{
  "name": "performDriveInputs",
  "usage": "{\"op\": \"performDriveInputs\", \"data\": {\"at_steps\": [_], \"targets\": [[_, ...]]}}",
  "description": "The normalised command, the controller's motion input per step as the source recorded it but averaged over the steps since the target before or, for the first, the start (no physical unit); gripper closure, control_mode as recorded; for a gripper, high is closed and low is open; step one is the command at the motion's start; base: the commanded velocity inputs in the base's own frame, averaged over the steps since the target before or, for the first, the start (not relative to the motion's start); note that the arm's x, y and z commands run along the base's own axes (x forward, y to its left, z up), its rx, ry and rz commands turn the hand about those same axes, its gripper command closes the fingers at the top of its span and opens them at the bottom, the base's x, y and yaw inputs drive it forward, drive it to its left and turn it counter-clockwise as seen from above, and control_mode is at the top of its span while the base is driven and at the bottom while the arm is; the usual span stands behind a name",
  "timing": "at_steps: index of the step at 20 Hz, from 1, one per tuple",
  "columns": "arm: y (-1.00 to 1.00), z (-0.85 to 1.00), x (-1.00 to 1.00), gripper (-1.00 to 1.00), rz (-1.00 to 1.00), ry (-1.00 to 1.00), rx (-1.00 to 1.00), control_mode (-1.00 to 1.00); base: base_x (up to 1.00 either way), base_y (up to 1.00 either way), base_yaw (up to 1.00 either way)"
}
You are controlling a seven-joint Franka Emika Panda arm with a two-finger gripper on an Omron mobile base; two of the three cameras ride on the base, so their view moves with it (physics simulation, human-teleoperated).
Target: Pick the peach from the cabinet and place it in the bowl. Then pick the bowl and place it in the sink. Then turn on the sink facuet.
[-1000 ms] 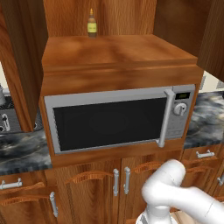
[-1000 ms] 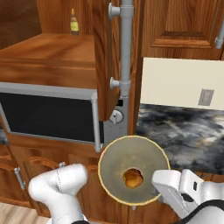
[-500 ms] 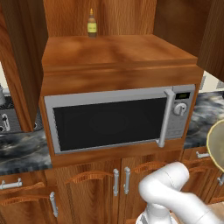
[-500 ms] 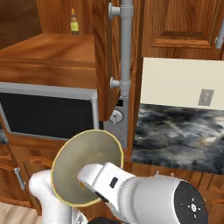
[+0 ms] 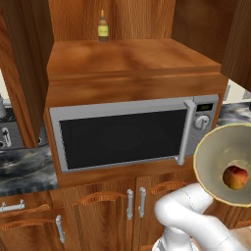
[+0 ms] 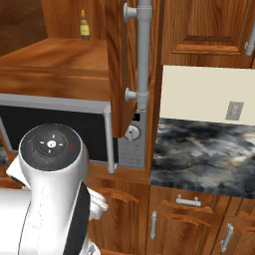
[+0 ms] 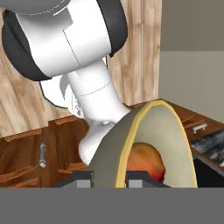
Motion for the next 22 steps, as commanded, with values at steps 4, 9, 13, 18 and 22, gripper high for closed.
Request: {"op": "performDriveInputs", "data": {"at_steps": [4,9,13,18,22], "targets": [[1.00,0.72,0.23,1.00,-0.06,0.08,-0.20,-1.00,0.00,0.00,0.00],[1.00,0.64,0.33,1.00,-0.19,0.16,-0.18,-1.00,0.00,0.00,0.00],[0.63,0.34,0.02,1.00,-0.32,0.13,-0.02,-1.00,0.00,0.00,0.00],[0.10,0.35,0.00,1.00,-0.50,0.12,0.04,-1.00,0.00,0.00,0.00],[0.00,0.22,0.00,1.00,-0.61,0.09,0.10,-1.00,0.00,0.00,0.00]]}}
